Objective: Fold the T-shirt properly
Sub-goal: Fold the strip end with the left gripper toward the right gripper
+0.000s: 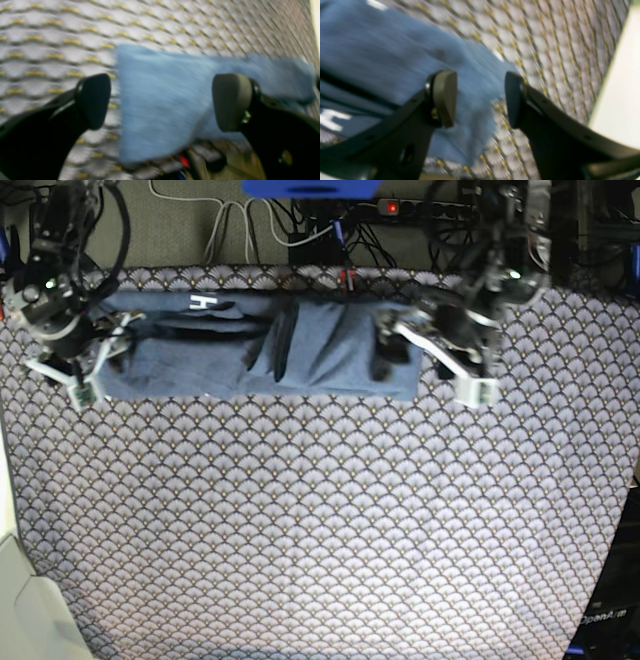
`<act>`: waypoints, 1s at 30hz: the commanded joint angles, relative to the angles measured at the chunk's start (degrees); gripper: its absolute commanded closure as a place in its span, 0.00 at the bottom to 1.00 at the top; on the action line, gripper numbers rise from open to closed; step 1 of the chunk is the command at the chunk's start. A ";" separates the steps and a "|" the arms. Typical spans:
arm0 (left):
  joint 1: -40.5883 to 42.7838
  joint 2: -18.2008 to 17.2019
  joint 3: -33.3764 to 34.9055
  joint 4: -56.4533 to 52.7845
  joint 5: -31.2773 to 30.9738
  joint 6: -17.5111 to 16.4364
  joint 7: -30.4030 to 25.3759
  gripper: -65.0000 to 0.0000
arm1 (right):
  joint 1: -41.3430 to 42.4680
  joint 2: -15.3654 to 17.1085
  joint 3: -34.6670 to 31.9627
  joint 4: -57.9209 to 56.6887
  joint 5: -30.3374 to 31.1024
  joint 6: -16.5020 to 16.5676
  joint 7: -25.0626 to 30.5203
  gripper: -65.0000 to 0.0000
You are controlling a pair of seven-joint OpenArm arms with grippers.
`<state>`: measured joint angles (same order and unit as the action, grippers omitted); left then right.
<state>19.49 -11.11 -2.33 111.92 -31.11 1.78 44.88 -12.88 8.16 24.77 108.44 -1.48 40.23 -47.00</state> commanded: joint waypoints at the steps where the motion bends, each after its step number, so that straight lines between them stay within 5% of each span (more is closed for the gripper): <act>1: -0.19 -0.18 -1.23 1.18 -1.19 -0.59 -0.88 0.03 | 1.76 0.50 1.91 0.79 0.55 -0.23 0.19 0.51; 11: -0.36 -2.47 -5.36 1.00 -1.46 -0.68 -0.88 0.03 | 7.21 -1.79 6.30 0.61 0.55 -0.23 -14.14 0.51; 20: -0.54 -2.47 -5.36 0.74 -0.93 -0.68 -0.88 0.03 | 6.86 -5.66 5.86 0.61 0.46 -0.23 -14.49 0.51; 30: -0.54 -2.47 -5.36 0.74 -0.84 -0.68 -0.88 0.03 | 7.39 -4.60 5.77 -8.09 0.46 -0.23 -12.56 0.51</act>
<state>19.33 -13.30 -7.46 111.79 -31.59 1.48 45.04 -6.26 2.72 30.44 99.26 -1.26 40.25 -60.51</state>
